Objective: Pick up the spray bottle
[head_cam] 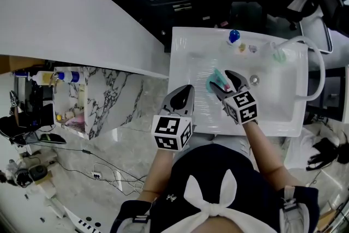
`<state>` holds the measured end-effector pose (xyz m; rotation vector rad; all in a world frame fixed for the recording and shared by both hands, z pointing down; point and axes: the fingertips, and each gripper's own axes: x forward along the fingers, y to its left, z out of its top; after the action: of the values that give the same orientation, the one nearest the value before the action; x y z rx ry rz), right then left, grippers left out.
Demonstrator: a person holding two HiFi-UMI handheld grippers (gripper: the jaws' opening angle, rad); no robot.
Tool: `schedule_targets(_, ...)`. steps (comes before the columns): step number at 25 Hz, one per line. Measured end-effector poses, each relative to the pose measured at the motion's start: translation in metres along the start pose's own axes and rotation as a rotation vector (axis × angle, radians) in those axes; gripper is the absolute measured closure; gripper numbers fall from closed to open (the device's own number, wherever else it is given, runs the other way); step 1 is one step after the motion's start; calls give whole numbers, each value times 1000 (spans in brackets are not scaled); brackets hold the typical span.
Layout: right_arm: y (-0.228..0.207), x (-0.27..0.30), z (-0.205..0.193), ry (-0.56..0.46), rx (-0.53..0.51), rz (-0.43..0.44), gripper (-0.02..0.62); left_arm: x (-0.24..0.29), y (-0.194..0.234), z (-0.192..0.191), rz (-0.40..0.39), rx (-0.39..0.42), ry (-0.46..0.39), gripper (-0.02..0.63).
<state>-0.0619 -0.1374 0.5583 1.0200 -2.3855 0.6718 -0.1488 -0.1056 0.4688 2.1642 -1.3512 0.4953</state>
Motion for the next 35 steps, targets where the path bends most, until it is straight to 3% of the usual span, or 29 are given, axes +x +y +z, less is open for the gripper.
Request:
schedule_targets(9,-1,9,-6,15,12,-9,322,0,6,-3,-2,0,2,578)
schedule_targets(20,-8,13,-15,50,0,-41,426,5,7,0,-11,1,2,578)
schedule_targets(35,-8,15,-14,64,-21,-23,434,9,5,0,-7,-2,8,578)
